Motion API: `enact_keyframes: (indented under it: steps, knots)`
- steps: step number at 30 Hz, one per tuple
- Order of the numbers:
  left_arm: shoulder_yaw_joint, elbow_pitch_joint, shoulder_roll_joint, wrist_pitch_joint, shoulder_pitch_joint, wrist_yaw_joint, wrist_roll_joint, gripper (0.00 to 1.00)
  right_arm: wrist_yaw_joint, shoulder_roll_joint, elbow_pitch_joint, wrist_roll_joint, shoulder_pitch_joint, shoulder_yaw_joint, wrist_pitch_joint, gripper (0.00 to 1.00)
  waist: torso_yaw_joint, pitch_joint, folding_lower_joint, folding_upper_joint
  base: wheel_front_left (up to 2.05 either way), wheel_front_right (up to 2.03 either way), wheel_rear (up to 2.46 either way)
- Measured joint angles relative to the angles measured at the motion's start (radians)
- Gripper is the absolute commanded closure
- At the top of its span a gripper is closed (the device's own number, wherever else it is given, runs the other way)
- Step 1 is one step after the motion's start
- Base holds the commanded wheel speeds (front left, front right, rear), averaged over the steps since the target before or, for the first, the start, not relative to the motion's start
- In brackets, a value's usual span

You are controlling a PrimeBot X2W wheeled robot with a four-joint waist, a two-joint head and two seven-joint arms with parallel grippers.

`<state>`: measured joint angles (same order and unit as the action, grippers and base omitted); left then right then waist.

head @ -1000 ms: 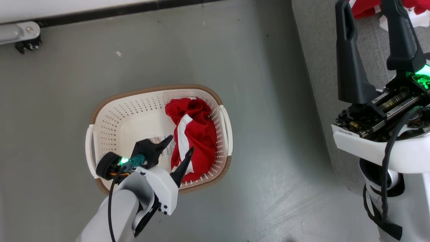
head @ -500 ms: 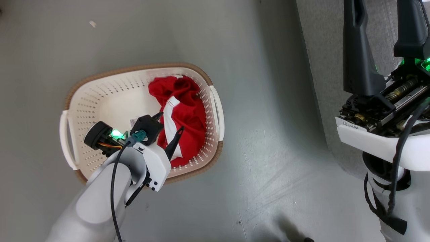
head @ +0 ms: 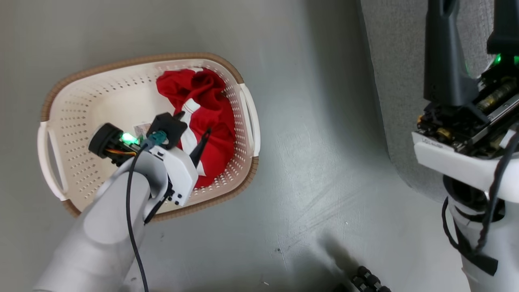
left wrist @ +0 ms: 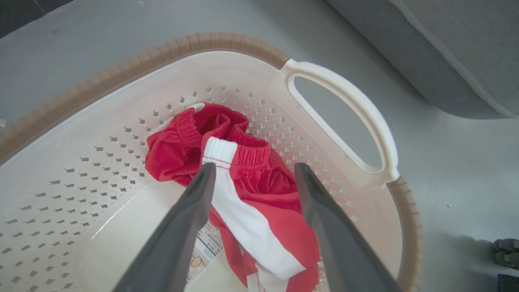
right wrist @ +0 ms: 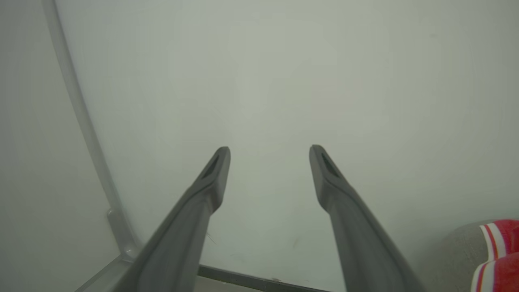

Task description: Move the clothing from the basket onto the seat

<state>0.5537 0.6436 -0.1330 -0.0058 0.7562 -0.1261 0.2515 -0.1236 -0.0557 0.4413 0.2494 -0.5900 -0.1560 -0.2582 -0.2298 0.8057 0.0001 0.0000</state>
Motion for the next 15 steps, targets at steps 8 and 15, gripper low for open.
enact_keyframes:
  steps: [8,15]
  knots:
    - [-0.011,0.052,-0.014,-0.005,0.047,0.002,-0.016,0.0,0.0,0.0,0.007,0.01,-0.035,0.0,0.0,0.0,-0.021,0.048,0.0,0.0,0.0,0.0,0.0]
    - [-0.015,0.077,-0.03,-0.023,0.085,0.014,-0.037,0.0,0.0,0.0,0.008,0.017,-0.061,0.0,0.0,0.0,-0.035,0.081,0.0,0.0,0.0,0.0,0.0]
